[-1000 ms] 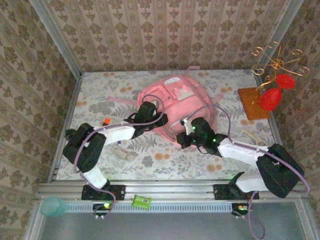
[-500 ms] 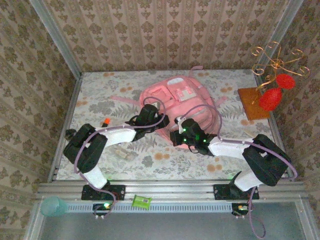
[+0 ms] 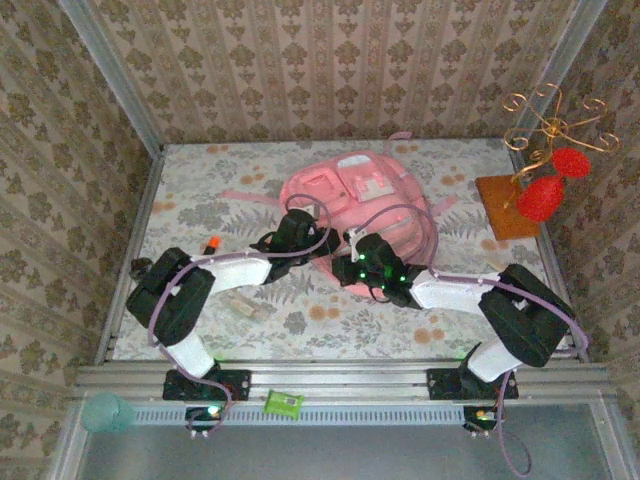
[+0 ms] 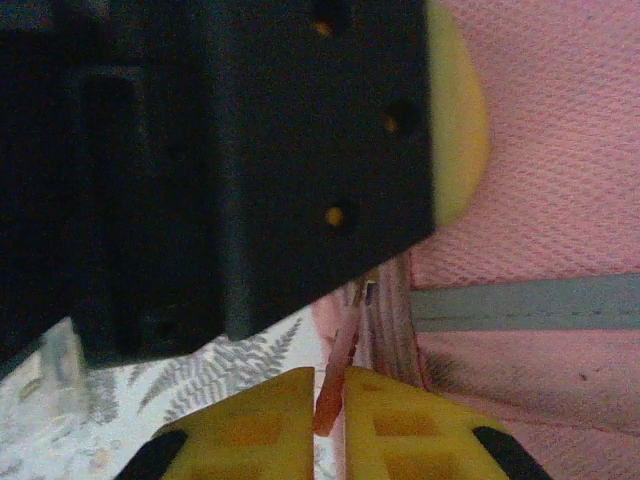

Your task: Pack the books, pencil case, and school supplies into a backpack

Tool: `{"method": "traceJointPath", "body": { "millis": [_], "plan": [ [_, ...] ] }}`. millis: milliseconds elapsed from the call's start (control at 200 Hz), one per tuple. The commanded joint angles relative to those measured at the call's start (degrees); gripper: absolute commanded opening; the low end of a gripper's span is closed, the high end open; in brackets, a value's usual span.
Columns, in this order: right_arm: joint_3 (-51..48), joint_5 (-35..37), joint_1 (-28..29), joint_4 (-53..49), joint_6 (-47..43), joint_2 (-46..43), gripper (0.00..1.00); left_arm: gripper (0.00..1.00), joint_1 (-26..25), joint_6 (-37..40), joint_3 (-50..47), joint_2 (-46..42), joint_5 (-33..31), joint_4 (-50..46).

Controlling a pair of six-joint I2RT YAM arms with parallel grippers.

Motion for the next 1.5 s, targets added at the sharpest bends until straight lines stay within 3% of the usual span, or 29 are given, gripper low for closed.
{"method": "traceJointPath", "body": {
  "millis": [0, 190, 315, 500, 710, 800, 935, 1240, 1330, 1495],
  "plan": [
    [0.0, -2.3, -1.0, -6.9, -3.7, -7.7, 0.27, 0.34, 1.9, 3.8, 0.4, -1.9, 3.5, -4.2],
    [-3.8, -7.2, -10.5, -21.2, -5.3, -22.0, 0.46, 0.37, 8.0, 10.0, 4.8, -1.4, 7.1, -10.3],
    [-4.9, -6.7, -18.7, -23.7, -2.8, -23.4, 0.48, 0.52, 8.9, 14.6, 5.9, -4.4, 5.6, -13.2],
    [-5.2, -10.2, -23.7, -17.4, 2.1, -18.7, 0.46, 0.64, 2.2, 31.8, 4.7, -12.3, -4.0, -15.3],
    [-7.1, -15.3, -23.7, -8.3, 7.5, -15.0, 0.37, 0.68, -5.1, 55.9, 5.9, -8.9, 1.5, -14.0],
    [-8.5, -11.0, -24.1, -9.9, 8.8, -18.0, 0.36, 0.69, -7.1, 63.0, 8.1, -5.1, 3.5, -14.3],
    [-9.8, -6.4, -26.3, -15.3, 7.7, -24.5, 0.42, 0.71, -9.8, 70.8, 15.4, 2.1, 1.7, -18.4],
    [-10.1, -9.3, -28.2, -16.5, 7.2, -20.2, 0.41, 0.68, -11.6, 74.2, 25.9, 12.3, -1.8, -24.6],
    [-11.1, -8.6, -28.7, -17.2, 7.5, -20.2, 0.4, 0.62, -11.3, 73.9, 26.9, 13.0, -3.1, -26.0],
    [-12.8, -7.7, -29.4, -17.7, 8.0, -20.1, 0.38, 0.47, -9.7, 70.7, 28.7, 12.5, 0.9, -27.3]
  ]
}}
